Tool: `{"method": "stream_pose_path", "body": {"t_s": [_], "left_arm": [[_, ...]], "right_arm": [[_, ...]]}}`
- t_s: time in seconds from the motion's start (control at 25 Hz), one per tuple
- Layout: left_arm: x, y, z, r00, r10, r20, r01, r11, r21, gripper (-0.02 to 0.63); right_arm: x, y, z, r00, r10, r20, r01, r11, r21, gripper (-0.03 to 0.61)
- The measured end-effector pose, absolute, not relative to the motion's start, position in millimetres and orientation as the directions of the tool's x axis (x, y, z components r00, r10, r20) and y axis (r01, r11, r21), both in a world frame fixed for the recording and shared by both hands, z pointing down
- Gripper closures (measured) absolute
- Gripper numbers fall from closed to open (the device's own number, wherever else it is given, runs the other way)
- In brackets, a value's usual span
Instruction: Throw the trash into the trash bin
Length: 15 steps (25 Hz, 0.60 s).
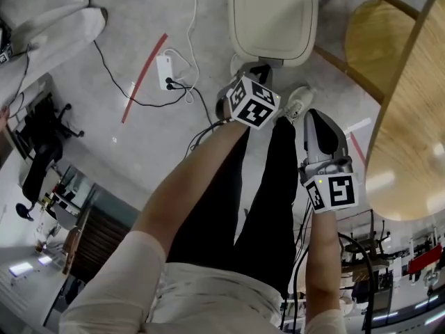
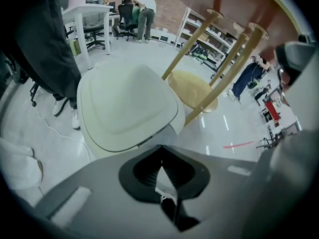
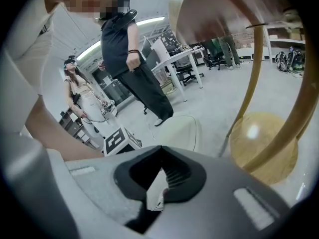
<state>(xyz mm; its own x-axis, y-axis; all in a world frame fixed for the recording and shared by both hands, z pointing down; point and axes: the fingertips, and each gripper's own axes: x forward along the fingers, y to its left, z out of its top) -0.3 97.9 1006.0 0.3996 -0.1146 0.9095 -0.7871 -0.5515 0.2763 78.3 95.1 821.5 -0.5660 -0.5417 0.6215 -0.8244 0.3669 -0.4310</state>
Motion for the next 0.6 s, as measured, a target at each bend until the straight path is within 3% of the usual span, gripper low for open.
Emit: {"method": "stream_pose_path", "body": {"t_s": [0.6], "left_arm": [[2.8,94.3,1008.4,0.364,-0.103,0.926,-0.816,-0.515,0.263,0.609]], "right_arm": [[81.4,107.1,813.1,-0.593,-0.528,0.608,-0.805,0.395,-0.442,0.578]]}}
